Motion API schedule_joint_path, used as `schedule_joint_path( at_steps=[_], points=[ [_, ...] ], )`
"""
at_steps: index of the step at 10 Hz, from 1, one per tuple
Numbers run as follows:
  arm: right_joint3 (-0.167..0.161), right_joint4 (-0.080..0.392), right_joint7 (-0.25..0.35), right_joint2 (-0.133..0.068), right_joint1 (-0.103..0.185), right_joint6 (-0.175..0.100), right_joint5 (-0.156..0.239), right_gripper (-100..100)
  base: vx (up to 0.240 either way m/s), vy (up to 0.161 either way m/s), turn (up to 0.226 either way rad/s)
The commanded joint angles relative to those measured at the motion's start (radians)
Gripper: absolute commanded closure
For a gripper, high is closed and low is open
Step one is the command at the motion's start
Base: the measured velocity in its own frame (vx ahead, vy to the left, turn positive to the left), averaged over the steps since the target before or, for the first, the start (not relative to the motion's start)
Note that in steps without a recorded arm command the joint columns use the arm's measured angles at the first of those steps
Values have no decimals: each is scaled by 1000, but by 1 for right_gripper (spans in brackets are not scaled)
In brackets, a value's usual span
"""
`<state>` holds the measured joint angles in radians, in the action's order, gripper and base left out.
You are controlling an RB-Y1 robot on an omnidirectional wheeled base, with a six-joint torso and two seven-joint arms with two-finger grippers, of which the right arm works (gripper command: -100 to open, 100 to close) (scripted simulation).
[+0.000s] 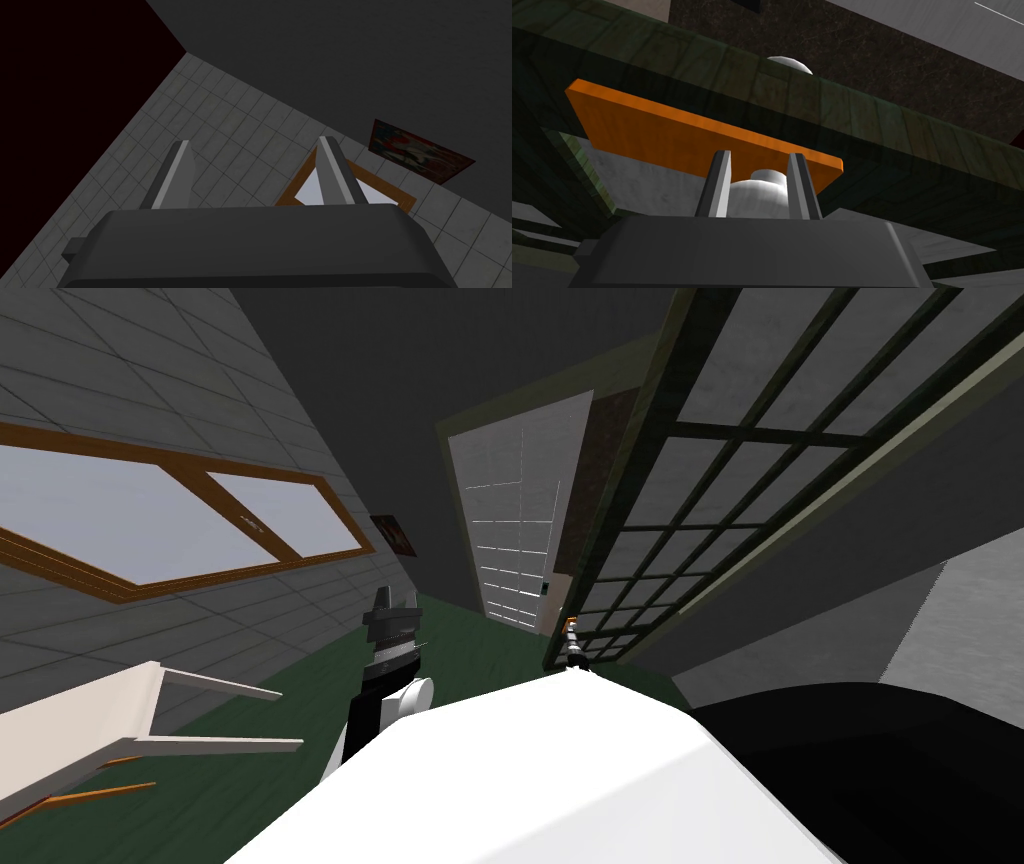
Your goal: Pull the door open
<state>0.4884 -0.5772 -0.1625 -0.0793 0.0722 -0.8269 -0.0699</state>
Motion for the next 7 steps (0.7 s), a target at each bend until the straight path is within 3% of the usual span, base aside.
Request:
schedule_joint_path(
  at_steps=[1, 6, 7],
  points=[
    [0, 11, 41, -27, -2, -1, 24, 100, -34, -14, 31],
    [-57, 10, 161, -43, 0, -6, 73, 100, -45, -20, 51],
    [-57, 10, 163, -43, 0, -6, 73, 100, -34, -23, 44]
  ],
)
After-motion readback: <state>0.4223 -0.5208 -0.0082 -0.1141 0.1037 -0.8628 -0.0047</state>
